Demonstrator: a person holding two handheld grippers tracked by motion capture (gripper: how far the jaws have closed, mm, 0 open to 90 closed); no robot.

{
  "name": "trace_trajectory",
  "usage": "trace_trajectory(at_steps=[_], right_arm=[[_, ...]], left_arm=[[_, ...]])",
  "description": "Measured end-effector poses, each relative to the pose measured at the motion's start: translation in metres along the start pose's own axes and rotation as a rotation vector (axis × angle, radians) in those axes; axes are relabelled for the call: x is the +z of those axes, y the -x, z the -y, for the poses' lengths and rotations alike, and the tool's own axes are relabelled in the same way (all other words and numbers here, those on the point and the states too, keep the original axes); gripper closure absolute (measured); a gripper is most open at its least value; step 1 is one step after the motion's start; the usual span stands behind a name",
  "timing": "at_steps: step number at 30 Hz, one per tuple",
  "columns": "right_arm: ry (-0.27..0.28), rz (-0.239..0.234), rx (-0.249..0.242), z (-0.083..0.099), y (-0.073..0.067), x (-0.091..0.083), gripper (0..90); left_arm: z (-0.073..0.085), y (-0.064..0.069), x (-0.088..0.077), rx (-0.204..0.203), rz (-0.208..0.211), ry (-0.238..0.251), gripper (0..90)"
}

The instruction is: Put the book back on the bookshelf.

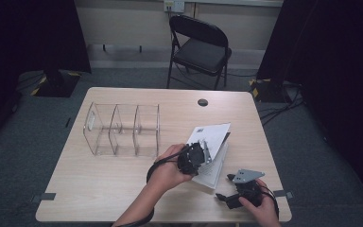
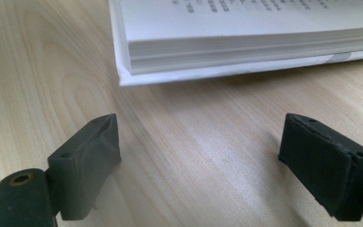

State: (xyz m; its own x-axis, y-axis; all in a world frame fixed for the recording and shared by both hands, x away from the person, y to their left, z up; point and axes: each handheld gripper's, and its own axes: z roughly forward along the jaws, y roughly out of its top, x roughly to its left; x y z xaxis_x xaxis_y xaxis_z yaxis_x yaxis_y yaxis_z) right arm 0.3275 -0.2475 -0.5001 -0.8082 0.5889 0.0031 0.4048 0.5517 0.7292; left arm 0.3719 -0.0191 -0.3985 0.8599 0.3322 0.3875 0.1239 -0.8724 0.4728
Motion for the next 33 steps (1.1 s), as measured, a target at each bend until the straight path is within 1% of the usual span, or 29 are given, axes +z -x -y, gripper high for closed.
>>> trace_trajectory(at_steps=[3, 4, 5, 8, 12, 15, 17, 20, 21, 22, 23, 24, 25, 26, 27, 28, 29, 30, 31, 33], right_arm=[[0.0, -0.001, -0.001, 0.0, 0.0, 0.0, 12.4], [0.0, -0.001, -0.001, 0.0, 0.0, 0.0, 12.4], [0.0, -0.001, -0.001, 0.0, 0.0, 0.0, 12.4], [0.001, -0.003, -0.001, 0.0, 0.0, 0.0, 12.4], [0.001, -0.004, 0.001, 0.0, 0.0, 0.0, 12.4], [0.001, -0.005, -0.002, 0.0, 0.0, 0.0, 12.3], [0.003, -0.009, -0.012, 0.0, 0.001, 0.001, 12.3], [0.004, -0.012, -0.019, -0.001, 0.002, 0.001, 12.2], [0.007, -0.01, -0.028, -0.001, 0.002, 0.001, 12.1], [0.009, -0.003, -0.034, -0.002, 0.002, 0.001, 12.2], [0.009, 0.009, -0.036, -0.002, 0.002, 0.002, 12.2], [0.009, 0.022, -0.033, -0.003, 0.001, 0.002, 12.2], [0.01, 0.028, -0.042, -0.005, 0.001, 0.003, 12.3], [0.015, 0.038, -0.051, -0.006, 0.001, 0.004, 12.4], [0.015, 0.038, -0.051, -0.006, 0.001, 0.004, 12.4], [0.03, 0.055, -0.064, -0.009, -0.001, 0.004, 12.7], [0.03, 0.055, -0.064, -0.009, -0.001, 0.004, 12.7], [0.046, 0.059, -0.066, -0.011, -0.001, 0.004, 12.7], [0.077, 0.066, -0.067, -0.015, -0.002, 0.003, 12.9], [0.065, 0.072, -0.076, -0.019, -0.003, 0.003, 12.9]], left_arm=[[-0.001, -0.001, -0.002, 0.002, 0.002, -0.009, 51.9], [-0.002, -0.002, -0.003, -0.005, 0.005, -0.011, 52.0], [-0.002, -0.002, -0.004, 0.001, 0.009, -0.021, 52.2], [-0.003, -0.001, -0.004, -0.004, 0.008, -0.021, 52.3], [-0.005, -0.003, -0.006, 0.005, 0.017, -0.032, 52.2], [-0.006, -0.003, -0.006, -0.005, 0.026, -0.034, 52.2], [-0.007, -0.004, -0.007, -0.005, 0.021, -0.039, 52.2], [-0.008, -0.006, -0.007, -0.009, 0.032, -0.043, 52.3], [-0.008, -0.006, -0.008, -0.023, 0.034, -0.045, 52.4], [-0.008, -0.006, -0.008, -0.023, 0.034, -0.045, 52.4], [-0.01, -0.007, -0.009, -0.033, 0.038, -0.051, 52.5], [-0.011, -0.008, -0.009, -0.031, 0.041, -0.059, 52.5], [-0.011, -0.008, -0.01, -0.041, 0.043, -0.056, 52.7], [-0.013, -0.009, -0.011, -0.038, 0.043, -0.069, 52.9], [-0.013, -0.009, -0.011, -0.038, 0.043, -0.069, 53.0], [-0.014, -0.009, -0.011, -0.037, 0.044, -0.079, 53.1], [-0.014, -0.009, -0.011, -0.037, 0.044, -0.079, 53.1], [-0.014, -0.008, -0.011, -0.034, 0.039, -0.074, 53.1], [-0.014, -0.007, -0.011, -0.036, 0.045, -0.075, 53.0], [-0.016, -0.007, -0.011, -0.035, 0.044, -0.084, 53.0]])
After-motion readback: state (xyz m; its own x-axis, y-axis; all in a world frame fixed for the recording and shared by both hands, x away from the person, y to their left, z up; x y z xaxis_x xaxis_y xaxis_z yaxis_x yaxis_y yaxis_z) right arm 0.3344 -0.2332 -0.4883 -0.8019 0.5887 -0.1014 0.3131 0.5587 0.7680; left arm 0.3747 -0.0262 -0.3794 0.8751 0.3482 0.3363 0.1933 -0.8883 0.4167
